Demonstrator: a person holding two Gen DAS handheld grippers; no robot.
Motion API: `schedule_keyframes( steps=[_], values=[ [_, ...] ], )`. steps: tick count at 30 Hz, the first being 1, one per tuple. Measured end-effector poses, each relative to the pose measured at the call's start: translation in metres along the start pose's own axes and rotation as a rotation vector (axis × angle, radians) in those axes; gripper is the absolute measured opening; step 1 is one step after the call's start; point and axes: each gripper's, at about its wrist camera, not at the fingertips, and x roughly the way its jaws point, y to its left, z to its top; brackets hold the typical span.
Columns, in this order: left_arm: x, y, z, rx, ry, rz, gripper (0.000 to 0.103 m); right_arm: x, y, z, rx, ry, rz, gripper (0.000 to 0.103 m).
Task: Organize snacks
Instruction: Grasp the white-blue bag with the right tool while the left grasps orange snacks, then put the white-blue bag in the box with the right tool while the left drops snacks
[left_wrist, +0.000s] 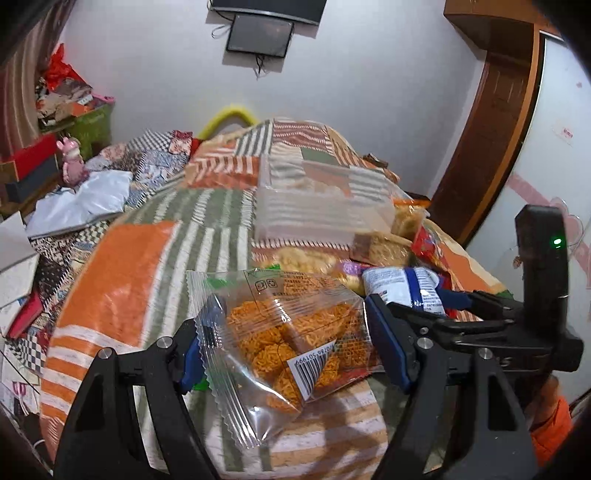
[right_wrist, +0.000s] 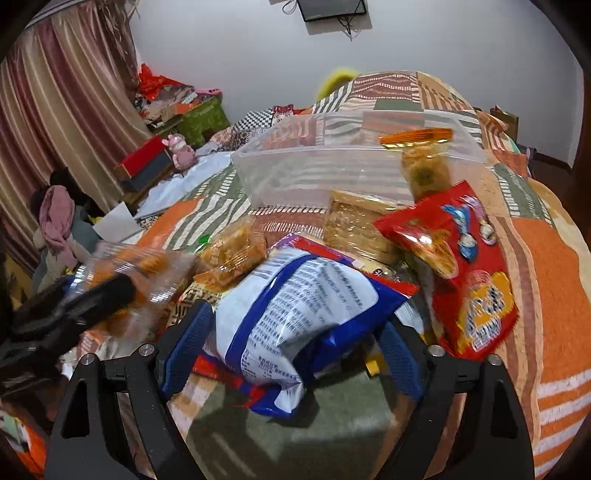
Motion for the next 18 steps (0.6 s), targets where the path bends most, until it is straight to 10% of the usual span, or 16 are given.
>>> schedule_keyframes(
  steps=[18],
  values=[
    [-0.002,0.001,0.009,0.002,-0.022,0.012,0.076,-0.01,0.007,0.0,-0.067,-0.045,0.028,0.05]
  ],
)
